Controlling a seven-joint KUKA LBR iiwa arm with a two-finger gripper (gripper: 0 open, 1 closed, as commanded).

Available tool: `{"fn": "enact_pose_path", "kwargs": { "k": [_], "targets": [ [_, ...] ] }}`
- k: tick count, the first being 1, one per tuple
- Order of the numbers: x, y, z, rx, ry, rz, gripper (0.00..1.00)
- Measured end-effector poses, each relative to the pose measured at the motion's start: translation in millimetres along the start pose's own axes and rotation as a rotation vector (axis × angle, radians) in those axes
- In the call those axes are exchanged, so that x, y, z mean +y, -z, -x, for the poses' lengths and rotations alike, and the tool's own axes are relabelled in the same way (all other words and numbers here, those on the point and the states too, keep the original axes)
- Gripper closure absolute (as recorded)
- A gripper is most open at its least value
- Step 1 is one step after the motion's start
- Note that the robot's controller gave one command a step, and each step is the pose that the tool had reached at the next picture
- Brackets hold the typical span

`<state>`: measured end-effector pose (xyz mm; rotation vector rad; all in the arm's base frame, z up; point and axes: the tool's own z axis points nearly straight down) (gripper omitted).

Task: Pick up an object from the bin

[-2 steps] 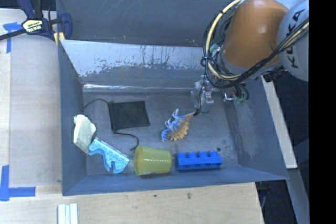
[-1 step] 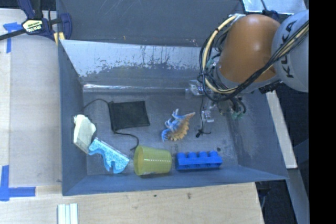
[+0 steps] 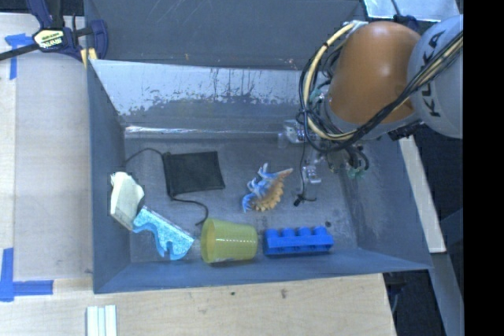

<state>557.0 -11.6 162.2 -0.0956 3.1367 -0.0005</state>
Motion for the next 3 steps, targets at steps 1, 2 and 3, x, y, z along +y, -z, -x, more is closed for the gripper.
{"fn": "enact_pose_path", "kwargs": {
  "k": [1,2,3],
  "targets": [
    [4.0,-52.9,-12.5,-0.006,0.023,-0.001,0.0],
    [7.3,-84.0,-13.4,0.003,0.098,0.0,0.0],
    [11.6,-85.9,-2.6,-0.008,0.209,-0.001,1.0]
  ]
}}
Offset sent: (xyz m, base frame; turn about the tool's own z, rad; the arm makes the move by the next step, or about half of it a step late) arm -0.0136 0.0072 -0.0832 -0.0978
